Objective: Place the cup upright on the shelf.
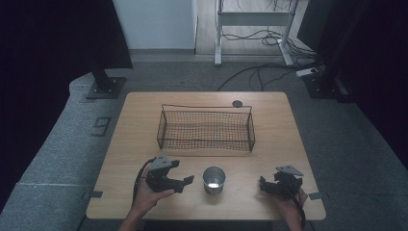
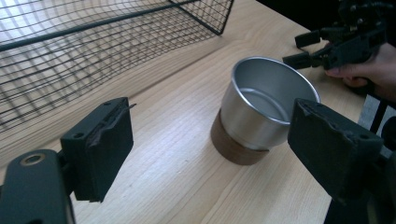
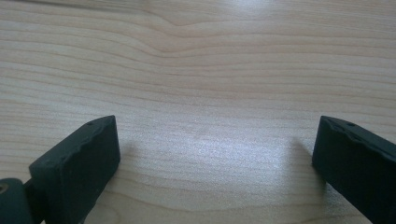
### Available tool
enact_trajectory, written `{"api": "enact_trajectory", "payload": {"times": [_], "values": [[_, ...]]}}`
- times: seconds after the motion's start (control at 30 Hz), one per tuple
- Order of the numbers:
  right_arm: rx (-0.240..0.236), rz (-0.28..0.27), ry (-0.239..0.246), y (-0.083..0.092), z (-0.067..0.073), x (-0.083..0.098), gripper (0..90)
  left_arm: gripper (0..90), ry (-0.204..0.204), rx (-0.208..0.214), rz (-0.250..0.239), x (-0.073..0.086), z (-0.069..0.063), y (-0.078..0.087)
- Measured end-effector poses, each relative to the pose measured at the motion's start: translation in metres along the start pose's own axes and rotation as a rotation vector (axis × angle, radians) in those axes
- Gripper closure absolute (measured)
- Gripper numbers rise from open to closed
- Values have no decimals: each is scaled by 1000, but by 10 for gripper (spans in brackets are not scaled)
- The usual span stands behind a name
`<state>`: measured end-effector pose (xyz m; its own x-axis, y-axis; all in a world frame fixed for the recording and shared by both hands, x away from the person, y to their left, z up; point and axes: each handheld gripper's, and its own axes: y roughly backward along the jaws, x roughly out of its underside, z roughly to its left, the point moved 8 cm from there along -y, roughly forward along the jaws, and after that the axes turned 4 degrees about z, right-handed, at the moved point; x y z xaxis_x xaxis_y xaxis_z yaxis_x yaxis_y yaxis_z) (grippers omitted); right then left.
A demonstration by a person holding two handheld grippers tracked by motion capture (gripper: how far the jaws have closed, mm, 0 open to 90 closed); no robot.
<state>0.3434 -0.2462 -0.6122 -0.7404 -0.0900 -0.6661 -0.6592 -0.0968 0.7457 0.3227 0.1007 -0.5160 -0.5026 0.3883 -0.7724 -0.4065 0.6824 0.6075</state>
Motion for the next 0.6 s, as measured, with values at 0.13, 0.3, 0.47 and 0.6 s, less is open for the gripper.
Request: {"api": "enact_trajectory", "payload": {"times": [0.13,0.3,0.47,0.6], "values": [[1,0,-1,0,0,0,8,141,-9,10,16,1,-7,-9],[2,0,-2,0,0,0,8,140,-24,-1,24,1,-14,-17],[2,1,-3,0,0,0,8,140,-45,21,48,2,-23,-26],[2,1,-4,0,0,0,8,137,-53,23,56,0,-27,-32]]}}
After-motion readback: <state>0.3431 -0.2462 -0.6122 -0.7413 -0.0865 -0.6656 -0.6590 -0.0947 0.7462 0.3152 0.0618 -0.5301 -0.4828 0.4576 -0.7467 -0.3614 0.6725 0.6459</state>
